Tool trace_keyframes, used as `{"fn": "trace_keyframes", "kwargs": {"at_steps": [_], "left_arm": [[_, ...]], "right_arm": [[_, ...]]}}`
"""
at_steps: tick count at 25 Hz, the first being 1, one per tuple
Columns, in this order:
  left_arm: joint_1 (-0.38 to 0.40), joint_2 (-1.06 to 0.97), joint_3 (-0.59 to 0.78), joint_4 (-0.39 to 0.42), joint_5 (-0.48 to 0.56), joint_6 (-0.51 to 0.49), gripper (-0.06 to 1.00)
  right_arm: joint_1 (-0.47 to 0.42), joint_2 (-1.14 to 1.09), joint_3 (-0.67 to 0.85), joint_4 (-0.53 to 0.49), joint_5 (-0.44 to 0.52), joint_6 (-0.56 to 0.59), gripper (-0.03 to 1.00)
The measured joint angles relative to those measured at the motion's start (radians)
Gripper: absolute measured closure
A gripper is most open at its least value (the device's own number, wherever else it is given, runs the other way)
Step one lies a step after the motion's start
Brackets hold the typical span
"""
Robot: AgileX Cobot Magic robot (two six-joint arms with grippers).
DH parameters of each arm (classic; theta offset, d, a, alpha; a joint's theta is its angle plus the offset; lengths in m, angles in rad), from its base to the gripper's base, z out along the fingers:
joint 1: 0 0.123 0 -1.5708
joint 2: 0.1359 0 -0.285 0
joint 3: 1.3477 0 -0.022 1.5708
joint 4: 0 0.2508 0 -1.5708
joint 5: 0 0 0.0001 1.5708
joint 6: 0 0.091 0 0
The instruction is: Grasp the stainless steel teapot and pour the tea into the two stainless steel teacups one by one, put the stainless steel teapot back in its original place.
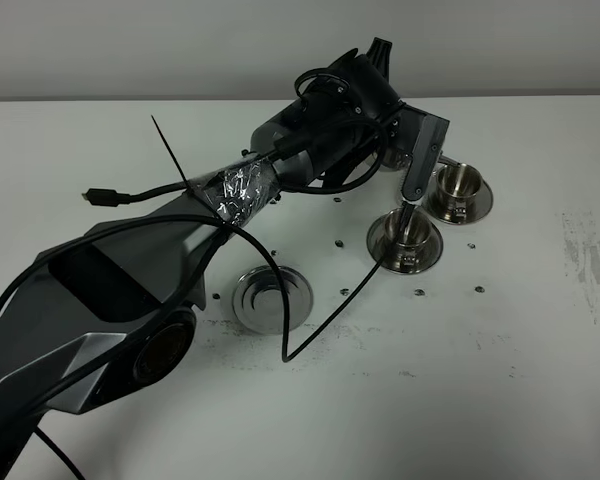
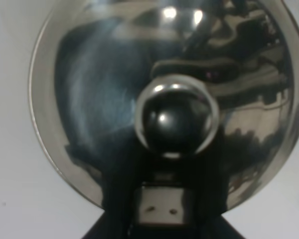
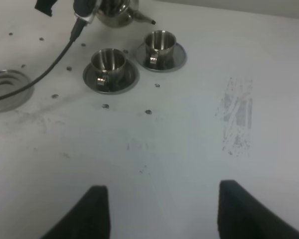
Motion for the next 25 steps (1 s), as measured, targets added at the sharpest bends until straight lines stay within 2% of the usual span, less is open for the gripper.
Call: {"fn": "trace_keyframes", "kwargs": {"at_steps": [6, 17, 25], "left_arm": [[-0.008, 0.000, 0.000, 0.039, -0.005, 0.045, 0.77], [-0.008, 0.000, 0.000, 0.094, -0.033, 0.064, 0.77], [-0.008, 0.000, 0.000, 0.106, -0.063, 0.121, 0.77]], "right_arm": [[0.000, 0.000, 0.000, 0.000, 0.000, 0.000, 0.50], [0.000, 0.000, 0.000, -0.001, 0.000, 0.000, 0.50], [0.000, 0.000, 0.000, -0.004, 0.000, 0.000, 0.50]]}}
